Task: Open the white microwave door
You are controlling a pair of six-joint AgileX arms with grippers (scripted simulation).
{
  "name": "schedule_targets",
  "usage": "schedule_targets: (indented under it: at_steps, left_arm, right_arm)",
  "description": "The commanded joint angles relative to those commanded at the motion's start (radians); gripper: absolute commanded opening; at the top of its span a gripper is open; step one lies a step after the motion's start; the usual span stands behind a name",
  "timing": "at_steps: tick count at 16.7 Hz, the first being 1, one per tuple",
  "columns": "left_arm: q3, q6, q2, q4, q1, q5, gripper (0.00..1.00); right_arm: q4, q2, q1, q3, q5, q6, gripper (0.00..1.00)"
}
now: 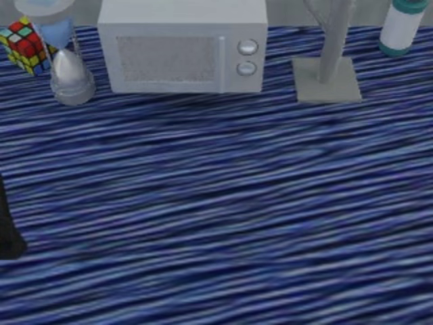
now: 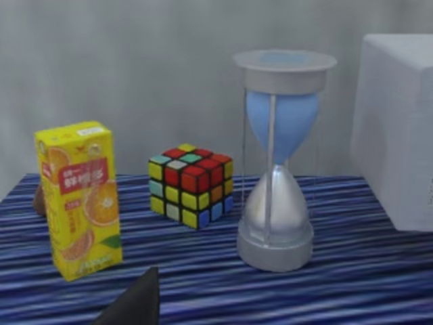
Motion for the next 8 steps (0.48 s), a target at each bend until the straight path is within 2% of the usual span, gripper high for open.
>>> schedule_targets:
  at_steps: [4,8]
  left_arm:
    - [0.017,0.001,0.018,-0.015,-0.005,-0.002,1.00]
    - [0.140,-0.001,0.143,-0.110,-0.040,-0.019,1.00]
  right_arm:
    - [0.000,0.000,0.000,0.000,0.000,0.000,1.00]
    - [0.000,0.000,0.000,0.000,0.000,0.000,1.00]
